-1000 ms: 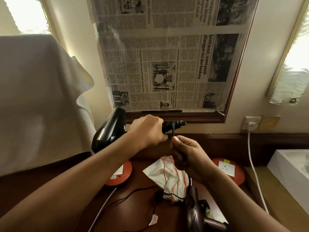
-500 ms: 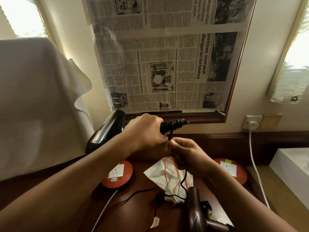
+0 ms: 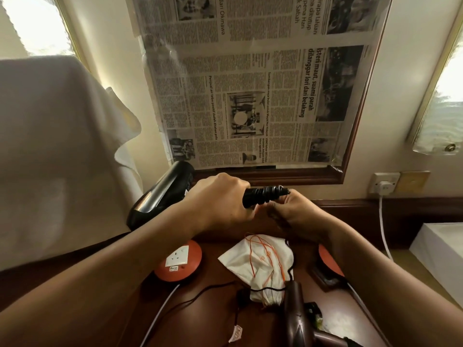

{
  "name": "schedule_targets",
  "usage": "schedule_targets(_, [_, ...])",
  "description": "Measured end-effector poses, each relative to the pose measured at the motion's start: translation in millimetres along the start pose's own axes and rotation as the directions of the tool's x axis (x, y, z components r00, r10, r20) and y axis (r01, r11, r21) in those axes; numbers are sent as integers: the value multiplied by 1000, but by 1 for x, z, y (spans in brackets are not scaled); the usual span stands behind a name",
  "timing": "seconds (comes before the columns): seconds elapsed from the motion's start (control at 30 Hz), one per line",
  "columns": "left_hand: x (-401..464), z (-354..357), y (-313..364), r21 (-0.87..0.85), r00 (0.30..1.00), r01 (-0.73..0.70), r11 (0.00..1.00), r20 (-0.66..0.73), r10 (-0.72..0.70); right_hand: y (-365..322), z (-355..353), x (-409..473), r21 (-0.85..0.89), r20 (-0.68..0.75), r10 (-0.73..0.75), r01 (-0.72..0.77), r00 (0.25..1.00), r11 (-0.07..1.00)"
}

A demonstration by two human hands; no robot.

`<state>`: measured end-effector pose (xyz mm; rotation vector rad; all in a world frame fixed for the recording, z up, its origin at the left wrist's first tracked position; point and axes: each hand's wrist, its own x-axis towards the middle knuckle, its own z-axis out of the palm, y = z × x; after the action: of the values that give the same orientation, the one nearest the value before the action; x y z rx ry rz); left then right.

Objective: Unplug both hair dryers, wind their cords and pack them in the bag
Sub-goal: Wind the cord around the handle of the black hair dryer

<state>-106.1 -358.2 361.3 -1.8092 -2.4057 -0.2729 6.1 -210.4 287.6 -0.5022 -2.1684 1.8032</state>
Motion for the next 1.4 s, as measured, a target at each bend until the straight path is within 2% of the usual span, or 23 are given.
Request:
schedule_targets(0.13, [-2,-1,5,66,999,-26,997,39,23,-25,-24,0,-356,18,-104,103,994,929])
schedule_targets(0.33, [2,10,8,173,998,-28,985,58,18,-59,-33,-3,-534,6,-263,226,965,815])
schedule_targets(0.5, [6,21,13,193,997,18,981,67,-32,-65,-18,-13,-684,-41,-360,236,932,690])
schedule_targets(0.77, [17,28,1,36,995,88,995,48,-89,-38,11,-39,-797,-48,-573,315,818,516])
schedule_targets(0.87, [19,26,2,-100,987,134,986,107,-123,-16,23,-45,-791,-110,-610,302,784,531])
schedule_targets(0.93, [19,29,6,-134,985,146,980,108,-132,0,35,-48,-743,-236,-652,299,721,599])
schedule_targets(1.03, [22,37,15,-121,989,141,983,51,-136,12,53,-54,-490,-469,-606,382,643,784])
schedule_targets(1.13, [23,46,22,-143,988,154,978,16,-153,14,58,-58,-152,-610,-373,360,699,921])
schedule_targets(1.2, [23,48,24,-140,989,149,979,7,-149,11,56,-60,163,-582,-166,314,796,935])
schedule_targets(1.27, [22,50,22,-173,991,134,976,4,-135,10,49,-60,491,-460,-10,264,888,830])
schedule_targets(1.3, [21,50,22,-192,992,121,974,2,-123,8,45,-60,584,-401,25,234,916,777])
schedule_targets(1.4, [19,47,27,-191,998,64,979,-10,-68,8,35,-56,566,-300,-16,191,954,802])
